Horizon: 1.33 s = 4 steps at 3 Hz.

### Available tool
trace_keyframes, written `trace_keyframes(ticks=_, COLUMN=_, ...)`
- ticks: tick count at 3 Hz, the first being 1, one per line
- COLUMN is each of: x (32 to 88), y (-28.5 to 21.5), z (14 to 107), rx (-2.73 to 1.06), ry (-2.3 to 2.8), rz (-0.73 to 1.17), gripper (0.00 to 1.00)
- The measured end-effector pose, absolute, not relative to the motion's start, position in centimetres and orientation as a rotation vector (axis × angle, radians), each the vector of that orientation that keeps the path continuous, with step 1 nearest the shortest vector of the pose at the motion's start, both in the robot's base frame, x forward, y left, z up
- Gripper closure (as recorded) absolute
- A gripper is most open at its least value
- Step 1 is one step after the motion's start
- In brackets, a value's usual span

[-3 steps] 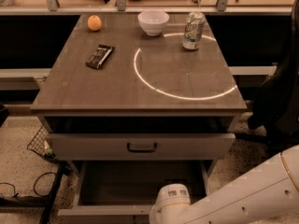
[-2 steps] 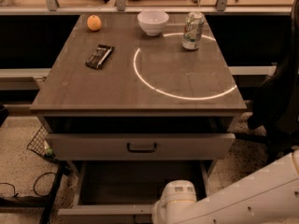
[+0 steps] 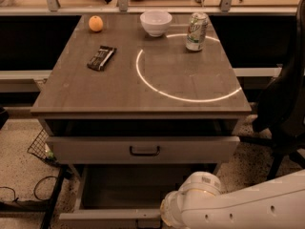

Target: Open middle drawer

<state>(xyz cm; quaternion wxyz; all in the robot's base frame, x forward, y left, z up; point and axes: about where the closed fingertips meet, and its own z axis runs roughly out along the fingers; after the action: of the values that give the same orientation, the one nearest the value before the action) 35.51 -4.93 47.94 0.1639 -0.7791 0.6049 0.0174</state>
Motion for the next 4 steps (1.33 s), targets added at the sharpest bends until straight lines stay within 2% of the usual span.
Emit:
trace_keyframes(ticks=2, x=39.8, y=-8.1, z=52.1, rx=-2.092, ry=1.749, rz=-0.004, gripper=1.00)
trace_keyframes(ticks=4, x=40.8, y=-11.1, z=52.0, rx=-2.221, ry=1.665, rz=-0.069, gripper=1.00)
